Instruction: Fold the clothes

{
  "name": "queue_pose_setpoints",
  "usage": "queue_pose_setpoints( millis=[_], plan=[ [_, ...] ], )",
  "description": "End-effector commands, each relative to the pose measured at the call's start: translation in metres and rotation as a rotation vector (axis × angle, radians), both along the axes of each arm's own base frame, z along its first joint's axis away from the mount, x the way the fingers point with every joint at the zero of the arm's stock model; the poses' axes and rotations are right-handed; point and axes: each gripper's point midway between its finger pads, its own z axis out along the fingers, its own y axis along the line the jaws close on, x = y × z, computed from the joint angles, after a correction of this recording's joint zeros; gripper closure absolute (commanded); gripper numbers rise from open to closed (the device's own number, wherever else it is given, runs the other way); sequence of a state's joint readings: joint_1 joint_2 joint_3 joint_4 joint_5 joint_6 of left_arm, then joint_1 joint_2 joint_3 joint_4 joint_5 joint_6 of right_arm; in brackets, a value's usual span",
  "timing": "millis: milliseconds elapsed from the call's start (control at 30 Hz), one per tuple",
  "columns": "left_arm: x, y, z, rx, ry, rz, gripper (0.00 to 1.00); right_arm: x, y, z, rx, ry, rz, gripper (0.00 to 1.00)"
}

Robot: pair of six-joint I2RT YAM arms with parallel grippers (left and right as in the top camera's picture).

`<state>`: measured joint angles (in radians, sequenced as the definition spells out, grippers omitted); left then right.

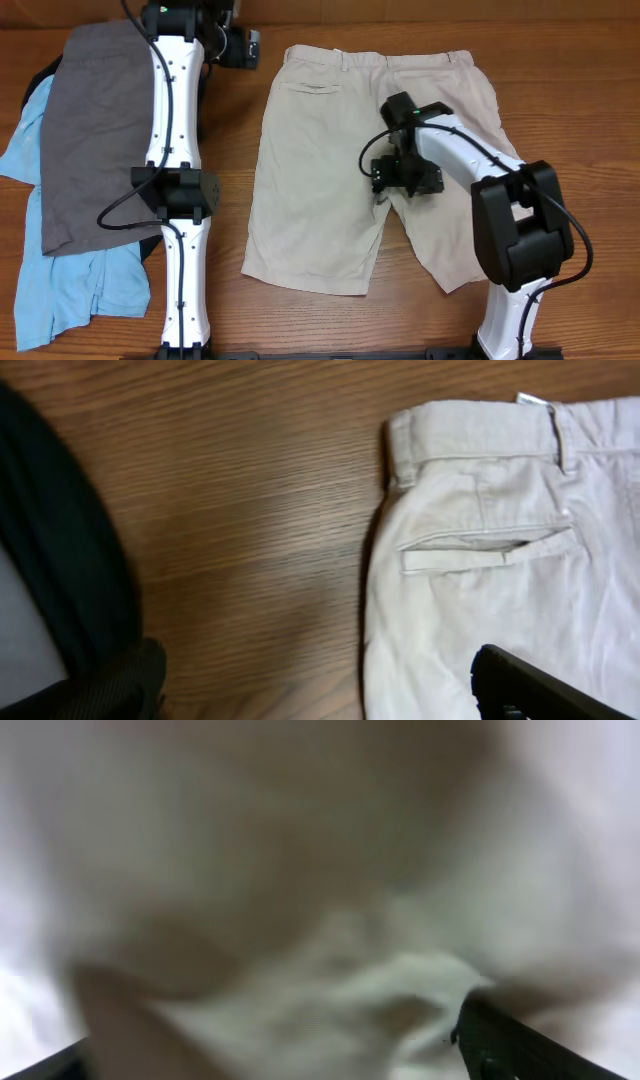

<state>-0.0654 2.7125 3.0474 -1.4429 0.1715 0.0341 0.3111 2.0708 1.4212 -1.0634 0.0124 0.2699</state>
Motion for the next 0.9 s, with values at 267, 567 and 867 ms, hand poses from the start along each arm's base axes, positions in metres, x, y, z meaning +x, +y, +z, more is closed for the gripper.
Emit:
queue_pose_setpoints(
  millis=[267,567,867],
  plan=[
    [-0.004,-0.049,0.003,0.027,-0.039,-0.168,0.00,-0.016,-0.144,-0.033,-0.085,0.076,-0.327,0.00],
    [0.004,-0.092,-0.032,-0.074,-0.037,-0.309,0.00,0.018,-0.191,-0.001,0.187,-0.055,-0.419,0.00],
    [0.013,-0.152,-0.068,-0.183,-0.097,-0.431,0.00,0.079,-0.156,0.142,0.218,-0.339,-0.270,0.00]
  ],
)
